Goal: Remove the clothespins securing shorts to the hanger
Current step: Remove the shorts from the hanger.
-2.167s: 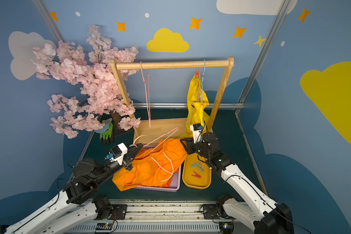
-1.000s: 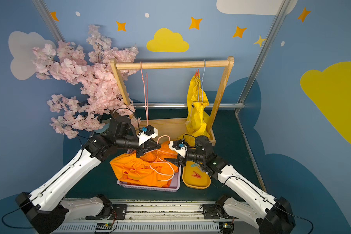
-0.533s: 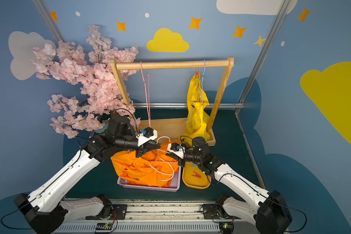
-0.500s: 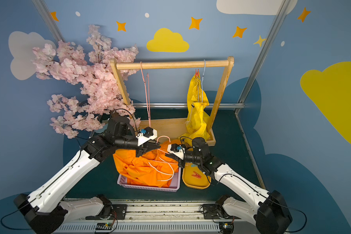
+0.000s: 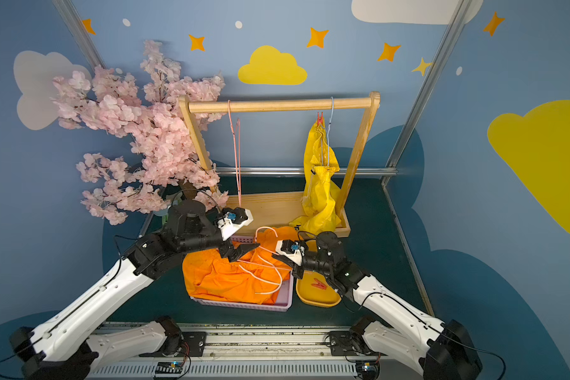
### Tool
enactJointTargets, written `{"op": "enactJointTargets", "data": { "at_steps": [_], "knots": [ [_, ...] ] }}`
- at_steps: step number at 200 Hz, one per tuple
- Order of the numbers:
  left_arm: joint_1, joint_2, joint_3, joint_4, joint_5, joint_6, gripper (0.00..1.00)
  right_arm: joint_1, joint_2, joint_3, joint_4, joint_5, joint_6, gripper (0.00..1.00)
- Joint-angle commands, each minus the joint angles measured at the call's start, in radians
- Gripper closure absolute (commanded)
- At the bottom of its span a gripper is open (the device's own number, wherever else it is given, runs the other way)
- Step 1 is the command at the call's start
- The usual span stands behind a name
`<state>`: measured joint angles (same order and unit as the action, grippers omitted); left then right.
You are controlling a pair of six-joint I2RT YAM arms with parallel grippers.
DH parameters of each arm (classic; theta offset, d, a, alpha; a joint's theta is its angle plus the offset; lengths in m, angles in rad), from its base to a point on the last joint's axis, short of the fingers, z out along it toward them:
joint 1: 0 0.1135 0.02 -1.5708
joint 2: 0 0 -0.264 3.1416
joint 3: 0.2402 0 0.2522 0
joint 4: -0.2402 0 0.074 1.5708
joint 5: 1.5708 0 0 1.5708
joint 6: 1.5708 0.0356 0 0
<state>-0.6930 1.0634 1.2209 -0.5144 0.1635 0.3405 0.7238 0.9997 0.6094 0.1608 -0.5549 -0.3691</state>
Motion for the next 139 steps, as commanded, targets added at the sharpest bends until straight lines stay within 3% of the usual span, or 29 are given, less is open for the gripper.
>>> {"op": "enactJointTargets", "data": {
  "at_steps": [1,30,53,72,98,139],
  "knots": [
    [-0.008,-0.084,0.028,-0.087,-0.267,-0.200,0.10,0.006,-0.011,-0.005,0.026,0.024,0.019,1.00],
    [-0.009,-0.143,0.094,-0.310,-0.382,-0.434,0.16,0.007,-0.013,-0.001,0.030,0.035,0.019,1.00],
    [-0.010,-0.079,0.202,-0.604,-0.382,-0.654,0.20,0.011,-0.023,0.004,0.019,0.049,0.025,1.00],
    [-0.025,-0.029,0.216,-0.745,-0.375,-0.794,0.19,0.013,-0.034,0.004,0.014,0.063,0.027,1.00],
    [-0.066,-0.073,0.150,-0.753,-0.457,-0.947,0.16,0.017,-0.049,0.004,0.001,0.069,0.027,1.00],
    [-0.067,-0.074,0.128,-0.742,-0.487,-1.000,0.15,0.025,-0.056,0.003,-0.018,0.069,0.026,1.00]
  ]
}}
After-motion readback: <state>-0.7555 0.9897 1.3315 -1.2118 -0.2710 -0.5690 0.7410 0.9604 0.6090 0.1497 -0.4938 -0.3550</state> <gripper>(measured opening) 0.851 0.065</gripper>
